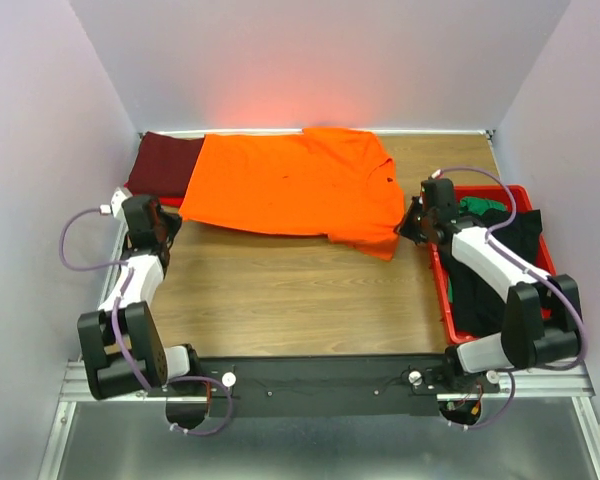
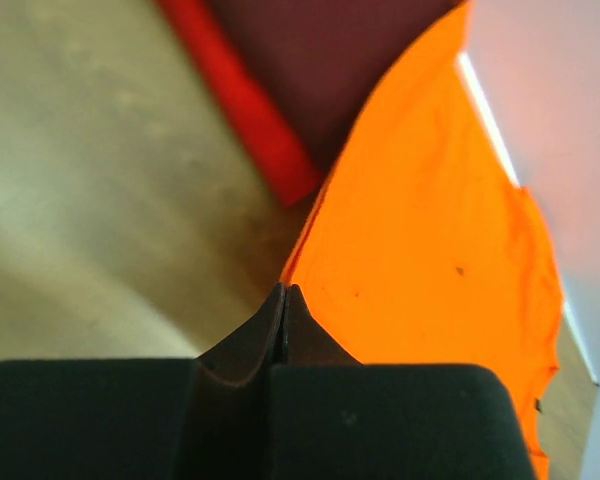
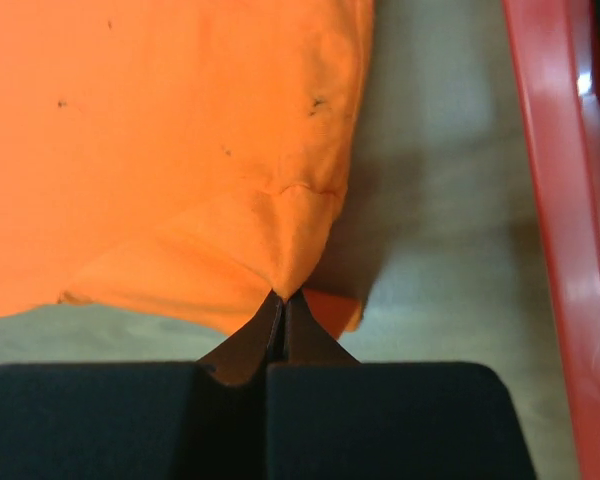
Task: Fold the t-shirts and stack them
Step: Flatten the tshirt out
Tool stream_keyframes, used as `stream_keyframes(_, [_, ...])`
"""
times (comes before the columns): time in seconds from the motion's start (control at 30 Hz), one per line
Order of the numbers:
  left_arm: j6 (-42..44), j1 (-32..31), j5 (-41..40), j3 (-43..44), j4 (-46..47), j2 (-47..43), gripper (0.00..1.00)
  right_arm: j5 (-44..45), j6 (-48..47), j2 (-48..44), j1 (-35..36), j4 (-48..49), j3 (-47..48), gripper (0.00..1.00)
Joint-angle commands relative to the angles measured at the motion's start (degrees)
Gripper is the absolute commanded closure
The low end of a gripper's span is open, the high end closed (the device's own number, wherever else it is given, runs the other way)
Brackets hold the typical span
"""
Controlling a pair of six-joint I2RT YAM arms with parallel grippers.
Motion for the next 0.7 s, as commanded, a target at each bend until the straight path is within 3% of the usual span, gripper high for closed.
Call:
stream_keyframes(0.0, [-0.7,0.4,-7.6,-4.5,-5.4,-6.0,1.0,-3.5,2.2,-5.5,-0.6,-3.6,-5.3,1.0])
stream_keyframes(0.33, [1.5,0.6,-16.3,-10.1,-15.7,-15.9,1.0,-4.9,4.4,-17.4,-0.5,-10.2,-14.7,0.99])
stream_keyframes(0.67, [-1.4,0.5,-14.5,-18.6,-18.6,-29.8,1.0,-4.8,5.6,-27.4,-0.5,-21.3,-12.6,1.0])
